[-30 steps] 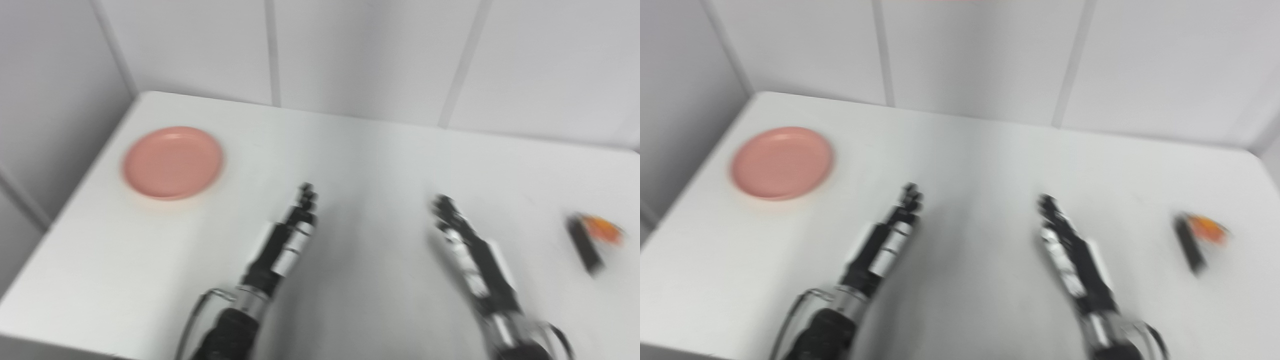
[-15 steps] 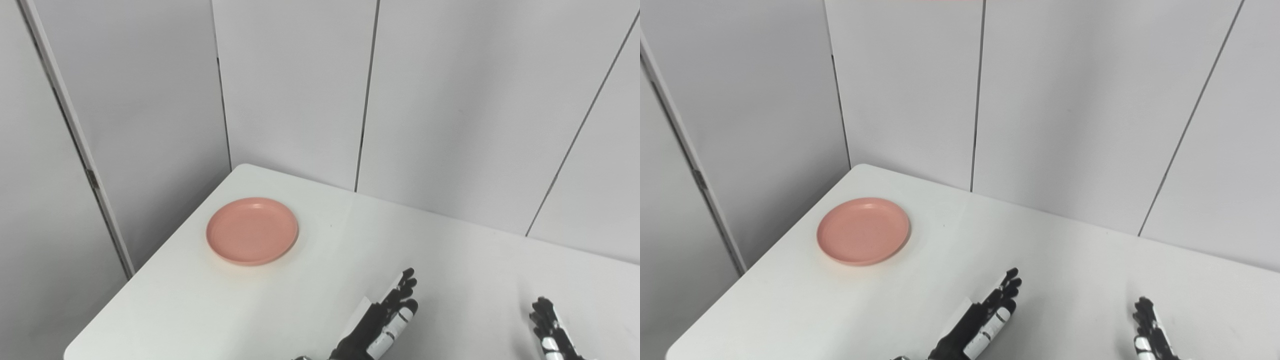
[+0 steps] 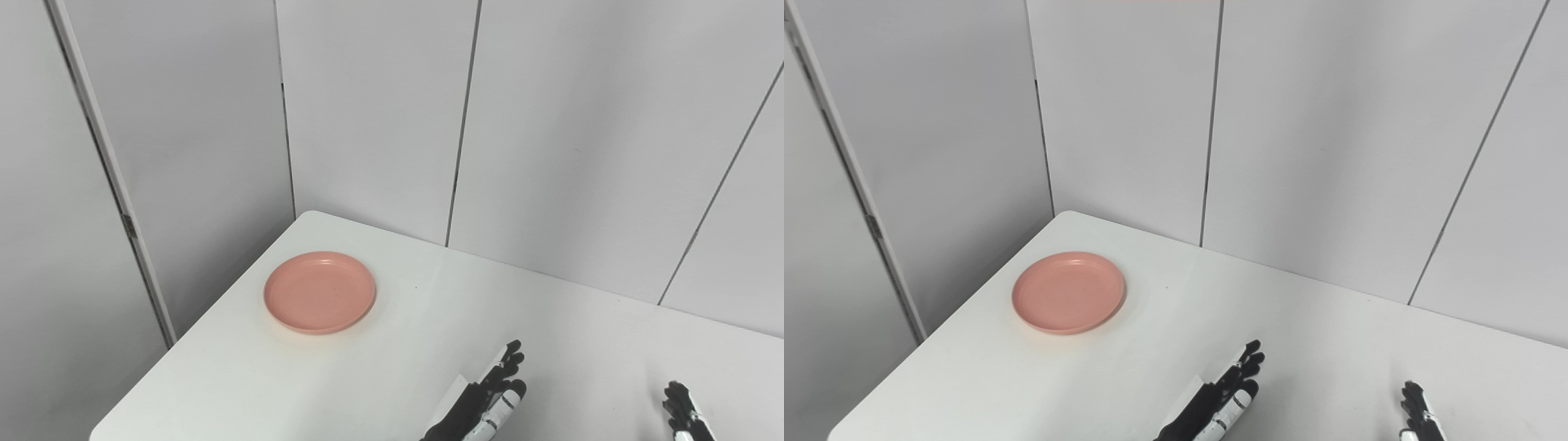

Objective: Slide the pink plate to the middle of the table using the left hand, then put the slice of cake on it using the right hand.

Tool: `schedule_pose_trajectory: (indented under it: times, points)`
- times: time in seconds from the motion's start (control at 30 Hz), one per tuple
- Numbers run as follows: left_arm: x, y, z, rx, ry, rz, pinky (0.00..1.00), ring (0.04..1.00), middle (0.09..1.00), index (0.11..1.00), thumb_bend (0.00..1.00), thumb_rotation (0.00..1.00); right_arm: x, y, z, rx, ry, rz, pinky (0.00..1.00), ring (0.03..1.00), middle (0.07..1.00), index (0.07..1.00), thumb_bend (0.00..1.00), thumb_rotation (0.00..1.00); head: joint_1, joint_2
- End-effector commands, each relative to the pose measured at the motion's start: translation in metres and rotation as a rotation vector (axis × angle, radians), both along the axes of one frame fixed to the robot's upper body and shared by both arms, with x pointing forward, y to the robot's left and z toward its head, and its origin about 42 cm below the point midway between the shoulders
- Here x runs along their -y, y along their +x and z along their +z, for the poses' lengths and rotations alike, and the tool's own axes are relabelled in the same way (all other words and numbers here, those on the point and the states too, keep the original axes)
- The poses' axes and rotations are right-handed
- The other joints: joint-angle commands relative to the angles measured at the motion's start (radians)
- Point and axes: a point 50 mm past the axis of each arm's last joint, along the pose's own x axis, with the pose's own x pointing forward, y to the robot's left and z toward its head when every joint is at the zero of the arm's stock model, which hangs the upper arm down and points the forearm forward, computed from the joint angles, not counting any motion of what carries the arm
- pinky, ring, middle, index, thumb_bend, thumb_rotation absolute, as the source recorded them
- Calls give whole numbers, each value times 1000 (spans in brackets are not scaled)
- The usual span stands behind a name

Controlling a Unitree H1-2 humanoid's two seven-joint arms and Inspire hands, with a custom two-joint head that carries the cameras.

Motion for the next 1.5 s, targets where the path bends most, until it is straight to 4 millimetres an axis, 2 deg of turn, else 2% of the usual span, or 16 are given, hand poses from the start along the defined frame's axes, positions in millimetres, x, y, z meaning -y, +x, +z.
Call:
schedule_pose_trajectory:
  times: [0.0, 0.1, 0.33, 0.5, 0.6, 0.7, 0.9, 1.0, 1.13, 1.23, 1.47]
  points:
    - [-5, -25, -46, -168, -19, 6, 937, 969, 975, 971, 517, 1000, 4, -19, -31, -85, 5, -27, 988, 968, 966, 961, 310, 1000, -5, 4]
    - [-4, -23, -37, -168, -56, 0, 932, 969, 975, 962, 470, 1000, 3, -18, -31, -84, 3, -26, 973, 964, 966, 960, 320, 1000, -8, 8]
    - [-11, -11, 1, -50, -41, -11, 953, 966, 964, 942, 502, 1000, 2, -19, -30, -85, -10, -36, 965, 963, 961, 952, 333, 1000, -23, 31]
    - [-19, 7, 43, 66, -59, -31, 958, 965, 964, 940, 522, 1000, 3, -19, -28, -72, -22, -35, 962, 961, 959, 949, 312, 1000, -25, 54]
    - [-23, 17, 64, 122, -85, -27, 938, 952, 952, 926, 501, 1000, 3, -20, -27, -81, -19, -43, 958, 956, 955, 948, 320, 1000, -27, 62]
    - [-31, 30, 96, 179, -102, -22, 921, 933, 941, 924, 497, 1000, 3, -21, -25, -79, -11, -38, 958, 956, 956, 950, 323, 1000, -22, 74]
    - [-45, 37, 137, 221, -152, 6, 895, 892, 908, 899, 505, 1000, 6, -21, -25, -74, -14, -39, 968, 960, 956, 950, 313, 1000, -19, 88]
    - [-55, 38, 152, 241, -174, 26, 884, 875, 895, 886, 498, 1000, 7, -21, -24, -75, -15, -39, 966, 961, 958, 952, 328, 1000, -16, 96]
    - [-71, 38, 166, 280, -181, 62, 891, 864, 874, 862, 483, 1000, 8, -21, -22, -67, 2, -12, 993, 972, 973, 970, 299, 1000, -12, 100]
    - [-84, 39, 176, 304, -181, 103, 897, 858, 863, 848, 477, 1000, 8, -21, -21, -62, 17, 2, 1000, 978, 979, 986, 333, 1000, -3, 107]
    - [-136, 41, 196, 356, -205, 234, 865, 853, 844, 828, 455, 1000, 9, -23, -18, -54, 29, 22, 1000, 983, 985, 987, 306, 1000, 7, 114]
